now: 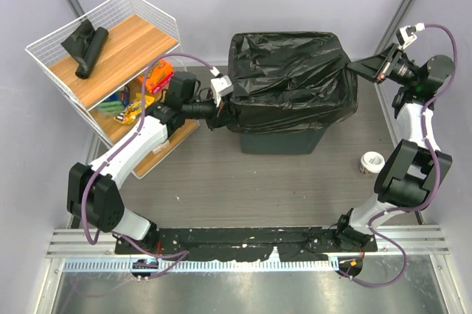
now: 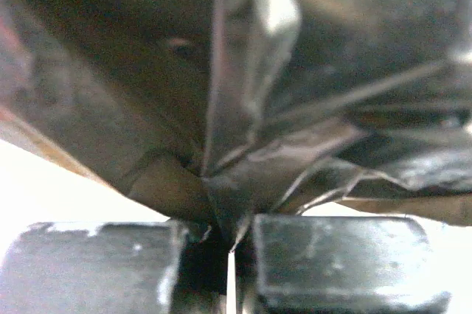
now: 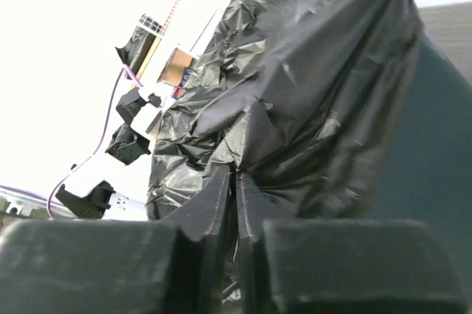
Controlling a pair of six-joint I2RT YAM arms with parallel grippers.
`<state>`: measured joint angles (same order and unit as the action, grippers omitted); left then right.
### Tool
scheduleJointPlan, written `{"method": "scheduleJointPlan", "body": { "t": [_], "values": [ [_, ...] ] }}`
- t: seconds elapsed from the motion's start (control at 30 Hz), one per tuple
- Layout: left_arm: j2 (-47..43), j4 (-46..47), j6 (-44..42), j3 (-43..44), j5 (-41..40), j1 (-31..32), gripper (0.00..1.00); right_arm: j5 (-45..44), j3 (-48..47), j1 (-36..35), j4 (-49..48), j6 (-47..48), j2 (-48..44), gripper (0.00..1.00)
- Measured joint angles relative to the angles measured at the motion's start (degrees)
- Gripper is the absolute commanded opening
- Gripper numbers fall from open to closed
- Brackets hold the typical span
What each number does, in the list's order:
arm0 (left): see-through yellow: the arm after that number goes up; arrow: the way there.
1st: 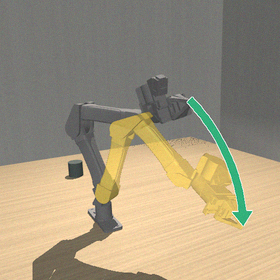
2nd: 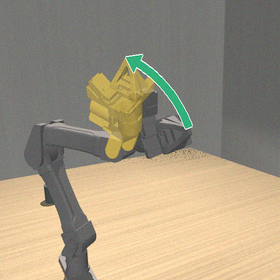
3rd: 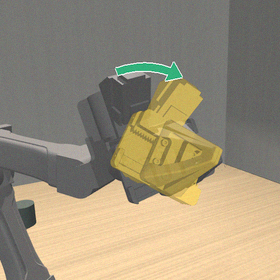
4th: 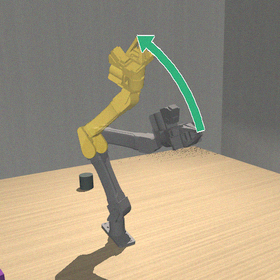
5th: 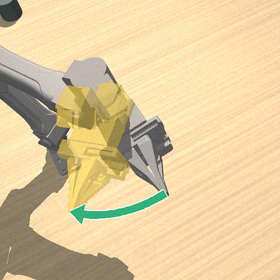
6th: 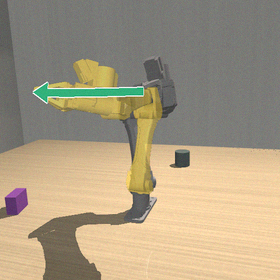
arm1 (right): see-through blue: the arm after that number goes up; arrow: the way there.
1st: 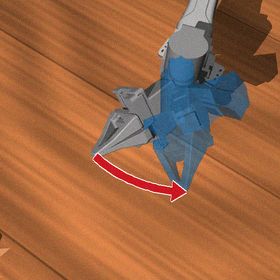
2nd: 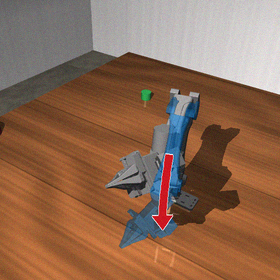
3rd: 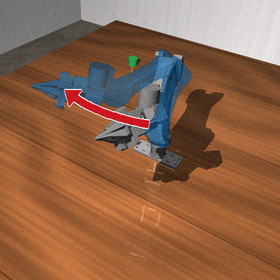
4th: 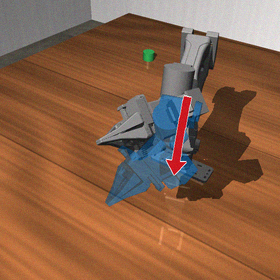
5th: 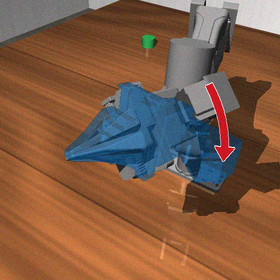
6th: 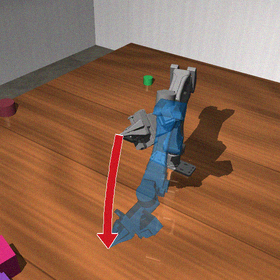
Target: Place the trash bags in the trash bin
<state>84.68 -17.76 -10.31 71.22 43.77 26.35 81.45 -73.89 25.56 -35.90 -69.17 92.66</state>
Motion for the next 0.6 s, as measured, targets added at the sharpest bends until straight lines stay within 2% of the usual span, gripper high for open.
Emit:
{"method": "scheduleJointPlan", "body": {
  "t": [0.03,0.13,0.2,0.33,0.47,0.6],
  "values": [
    [0.00,0.28,-0.02,-0.17,-0.09,0.00,0.00,0.20,0.39,-0.02,-5.92,-4.81,0.39,0.01],
    [0.00,0.81,-0.13,-0.68,-0.35,0.00,0.00,0.59,-0.13,-0.13,-23.19,-22.14,3.28,0.01],
    [0.00,1.05,-0.07,-0.90,-0.61,0.00,0.00,0.83,-1.40,-0.24,-28.85,-29.92,5.92,0.01],
    [-0.11,1.42,0.02,-1.36,-1.29,0.09,0.00,1.97,-1.70,-0.02,-33.64,-38.99,9.53,0.01],
    [-0.11,1.64,0.24,-1.44,-2.34,0.15,0.00,2.95,-2.16,1.07,-35.32,-42.64,10.40,0.02],
    [-0.11,1.68,0.70,-1.44,-3.91,0.20,0.00,3.61,-6.56,3.58,-36.79,-44.11,12.33,0.01]
  ]
}}
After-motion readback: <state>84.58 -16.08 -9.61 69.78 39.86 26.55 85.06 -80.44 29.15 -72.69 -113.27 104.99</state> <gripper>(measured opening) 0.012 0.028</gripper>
